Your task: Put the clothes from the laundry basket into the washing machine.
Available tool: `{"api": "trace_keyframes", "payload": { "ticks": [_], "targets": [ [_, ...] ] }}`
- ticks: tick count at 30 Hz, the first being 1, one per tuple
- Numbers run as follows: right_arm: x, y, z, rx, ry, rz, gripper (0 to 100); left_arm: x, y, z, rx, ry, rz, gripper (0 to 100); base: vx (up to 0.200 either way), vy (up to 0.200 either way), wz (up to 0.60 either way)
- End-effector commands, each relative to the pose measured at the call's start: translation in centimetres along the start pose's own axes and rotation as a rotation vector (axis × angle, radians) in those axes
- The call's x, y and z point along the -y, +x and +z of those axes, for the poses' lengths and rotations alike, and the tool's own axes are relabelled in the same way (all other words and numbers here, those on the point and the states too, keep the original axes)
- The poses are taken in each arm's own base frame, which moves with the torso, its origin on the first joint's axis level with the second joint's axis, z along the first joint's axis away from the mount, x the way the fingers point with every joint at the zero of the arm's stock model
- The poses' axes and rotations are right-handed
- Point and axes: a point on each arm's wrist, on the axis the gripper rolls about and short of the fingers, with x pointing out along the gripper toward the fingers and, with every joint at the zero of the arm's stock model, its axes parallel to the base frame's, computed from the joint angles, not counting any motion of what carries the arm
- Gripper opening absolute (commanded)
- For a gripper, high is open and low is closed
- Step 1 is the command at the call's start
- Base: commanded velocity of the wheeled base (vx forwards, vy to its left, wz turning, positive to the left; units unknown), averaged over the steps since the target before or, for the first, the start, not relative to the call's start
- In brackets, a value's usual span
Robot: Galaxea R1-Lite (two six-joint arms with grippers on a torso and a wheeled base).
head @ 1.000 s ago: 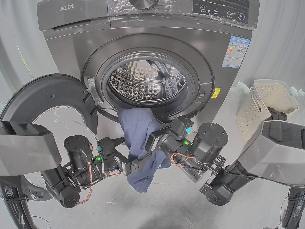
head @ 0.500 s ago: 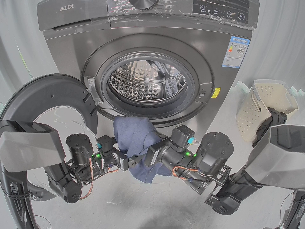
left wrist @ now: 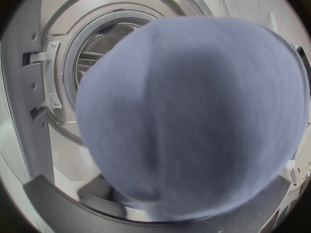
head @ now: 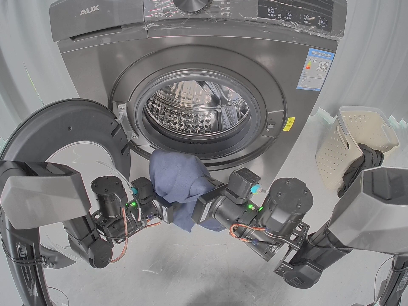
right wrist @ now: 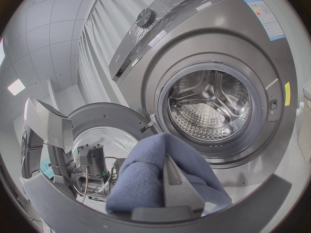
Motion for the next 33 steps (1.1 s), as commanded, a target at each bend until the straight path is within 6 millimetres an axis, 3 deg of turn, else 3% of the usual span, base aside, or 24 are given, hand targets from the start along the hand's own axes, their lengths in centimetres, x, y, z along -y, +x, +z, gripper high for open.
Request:
{"api": "trace_keyframes", "payload": {
  "ticks": [1, 8, 14, 24, 33],
  "targets": [
    [0.4, 0.1, 0.2, 0.004, 0.001, -0.014, 0, -0.4, 0.5, 0.9, 0.046, -0.012, 0.023, 0, 0.0, 0.0, 0.0],
    [3.3, 0.4, 0.4, 0.008, 0.003, -0.123, 0, -0.8, 0.4, 3.6, 0.14, -0.019, 0.056, 0, 0.0, 0.0, 0.0],
    [4.3, -0.4, -1.3, -0.072, -0.007, -0.161, 0, -0.3, 0.0, 4.9, 0.176, -0.012, 0.047, 0, 0.0, 0.0, 0.0],
    [4.0, -1.0, -4.3, -0.165, -0.014, -0.154, 0, 0.7, -0.4, 6.2, 0.211, -0.008, 0.019, 0, 0.0, 0.0, 0.0],
    [3.6, -0.2, -3.3, -0.108, -0.005, -0.138, 0, 1.6, -0.7, 7.1, 0.237, -0.02, -0.006, 0, 0.0, 0.0, 0.0]
  ]
}}
